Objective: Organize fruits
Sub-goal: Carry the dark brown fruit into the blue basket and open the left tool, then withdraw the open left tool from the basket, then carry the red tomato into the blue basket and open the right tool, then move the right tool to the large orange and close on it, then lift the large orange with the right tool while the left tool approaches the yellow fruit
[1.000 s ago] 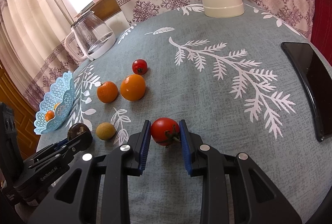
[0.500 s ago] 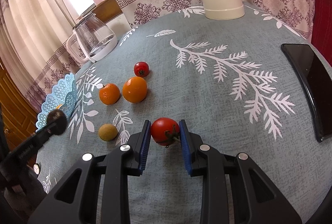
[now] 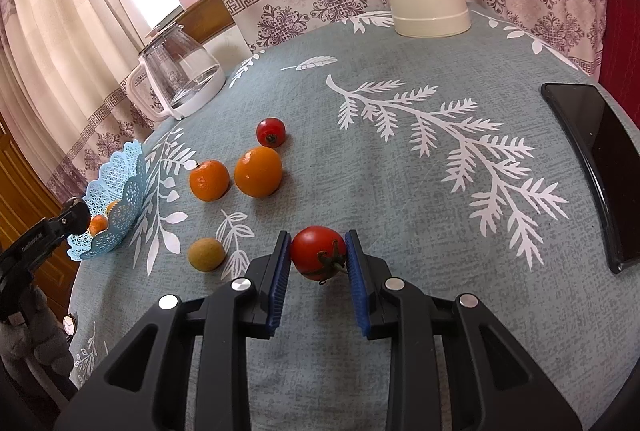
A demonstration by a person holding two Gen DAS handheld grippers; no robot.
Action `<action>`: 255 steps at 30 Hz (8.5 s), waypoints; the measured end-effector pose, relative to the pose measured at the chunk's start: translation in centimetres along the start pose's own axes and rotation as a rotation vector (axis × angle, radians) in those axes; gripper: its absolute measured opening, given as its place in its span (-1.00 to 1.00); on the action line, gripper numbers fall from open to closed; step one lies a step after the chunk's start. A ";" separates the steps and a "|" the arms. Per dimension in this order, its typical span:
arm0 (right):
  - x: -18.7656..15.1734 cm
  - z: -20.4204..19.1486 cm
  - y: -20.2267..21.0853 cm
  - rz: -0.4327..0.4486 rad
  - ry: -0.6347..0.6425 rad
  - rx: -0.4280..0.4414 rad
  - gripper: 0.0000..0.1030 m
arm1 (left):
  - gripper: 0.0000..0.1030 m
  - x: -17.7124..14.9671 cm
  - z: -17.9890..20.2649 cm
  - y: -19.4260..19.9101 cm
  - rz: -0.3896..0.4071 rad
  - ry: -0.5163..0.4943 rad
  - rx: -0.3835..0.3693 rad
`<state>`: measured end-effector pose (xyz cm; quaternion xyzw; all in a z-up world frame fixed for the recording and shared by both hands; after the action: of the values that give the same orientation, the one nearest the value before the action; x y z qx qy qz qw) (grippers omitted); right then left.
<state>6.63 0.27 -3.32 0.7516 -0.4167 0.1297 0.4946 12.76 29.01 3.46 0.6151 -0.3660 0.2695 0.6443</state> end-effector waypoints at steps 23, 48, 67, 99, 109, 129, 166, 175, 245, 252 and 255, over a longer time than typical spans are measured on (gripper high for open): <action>-0.1 0.7 -0.2 -0.009 -0.004 -0.006 -0.46 | 0.51 1.1 -7.5 -2.1 0.024 0.131 0.141; 0.0 0.5 -0.1 -0.005 0.006 -0.013 -0.46 | 0.75 -1.2 -7.8 2.4 0.054 0.074 0.242; -0.1 -10.5 0.4 -0.039 0.172 0.117 -0.46 | 0.76 -1.4 -13.4 6.2 0.111 0.197 0.276; -2.6 -26.7 -6.6 -0.167 0.323 0.235 -0.43 | 0.77 -1.2 -17.6 8.3 0.131 0.335 0.275; -2.3 -24.4 -5.5 -0.147 0.254 0.226 -0.18 | 0.77 -1.4 -17.2 8.1 0.127 0.332 0.268; 0.0 -17.9 -3.7 -0.083 0.118 0.167 0.03 | 0.87 -1.2 -16.3 8.3 0.127 0.337 0.249; 4.0 -5.5 -5.2 -0.013 -0.066 -0.064 0.37 | 0.94 -1.2 -15.7 8.4 0.131 0.354 0.228; 4.1 -6.2 -6.7 -0.018 -0.003 -0.100 0.37 | 0.94 -1.2 -15.6 8.2 0.123 0.348 0.225; 1.1 -1.9 -2.6 -0.003 0.040 -0.059 -0.26 | 0.95 0.6 9.4 -1.4 -0.038 -0.155 -0.100; 1.1 -1.8 -2.8 -0.013 0.037 -0.055 -0.25 | 0.84 0.9 11.8 -2.5 -0.029 -0.223 -0.131; 1.1 -1.8 -2.9 -0.015 0.036 -0.052 -0.25 | 0.79 0.8 13.0 -3.4 -0.033 -0.255 -0.154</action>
<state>9.83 1.70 -3.64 0.7390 -0.4053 0.1287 0.5226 14.10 15.75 1.82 0.5989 -0.4544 0.1497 0.6423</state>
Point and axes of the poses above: each gripper's, at about its wrist camera, not at the fingertips, and y roughly against the way its jaws point, z to its right, x to its top, the point moved 7 cm from there along -y, roughly the way its jaws point, and after that the axes turned 8 degrees about -y, right-handed, at the moved point
